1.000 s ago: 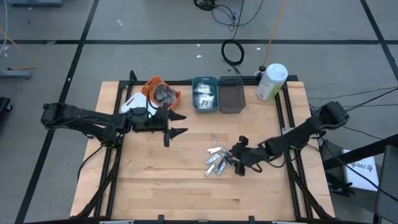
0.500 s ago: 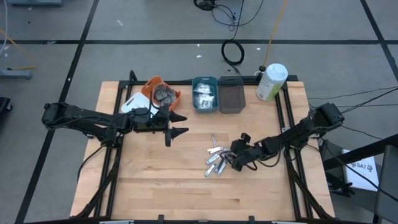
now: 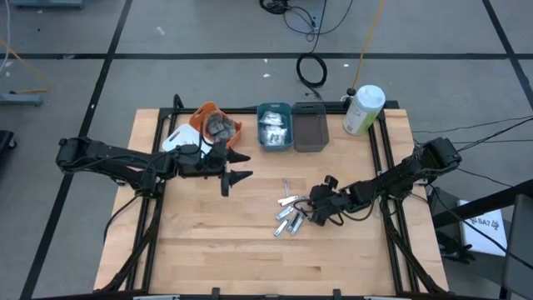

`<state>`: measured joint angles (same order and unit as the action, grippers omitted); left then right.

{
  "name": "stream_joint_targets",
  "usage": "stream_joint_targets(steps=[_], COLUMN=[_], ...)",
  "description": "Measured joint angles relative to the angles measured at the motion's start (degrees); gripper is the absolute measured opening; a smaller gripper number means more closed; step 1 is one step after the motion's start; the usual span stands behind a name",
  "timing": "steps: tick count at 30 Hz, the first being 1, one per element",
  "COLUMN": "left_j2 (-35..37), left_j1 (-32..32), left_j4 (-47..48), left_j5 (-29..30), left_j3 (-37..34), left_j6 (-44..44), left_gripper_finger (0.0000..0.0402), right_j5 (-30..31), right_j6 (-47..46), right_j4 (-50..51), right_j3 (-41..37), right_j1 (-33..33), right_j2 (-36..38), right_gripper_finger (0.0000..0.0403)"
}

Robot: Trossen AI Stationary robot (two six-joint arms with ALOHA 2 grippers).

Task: Pick & Place Travel size toiletries
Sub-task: Put the silver nail cutter into the transparent gray bin

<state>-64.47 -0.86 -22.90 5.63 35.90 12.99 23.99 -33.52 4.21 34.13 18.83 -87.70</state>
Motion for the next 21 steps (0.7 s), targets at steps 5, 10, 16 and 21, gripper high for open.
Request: stream_joint_targets(steps=[5, 10, 16, 21], left_j2=[0.7, 0.8, 1.3, 5.6], left_j1=[-0.9, -2.2, -2.3, -2.3], left_j4=[1.4, 5.6, 0.9, -6.8], left_j5=[-3.4, -5.5, -2.5, -2.5], left_j3=[0.0, -0.2, -6.1, -15.0], left_j6=[-4.7, -10.2, -10.2, -7.8], left_gripper_finger=[0.0255, 0.0255, 0.0255, 0.0255], right_j5=[-1.6, -3.1, -10.6, -11.3], right_j6=[1.6, 4.3, 10.5, 14.4], right_j4=[0.0, -0.5, -3.7, -5.2], right_j3=[0.0, 0.0, -0.4, -0.3], right_j1=[0.0, 0.0, 0.1, 1.5], right_j2=[0.0, 0.0, 3.3, 10.8], right_gripper_finger=[0.0123, 0.0059, 0.0017, 0.0028])
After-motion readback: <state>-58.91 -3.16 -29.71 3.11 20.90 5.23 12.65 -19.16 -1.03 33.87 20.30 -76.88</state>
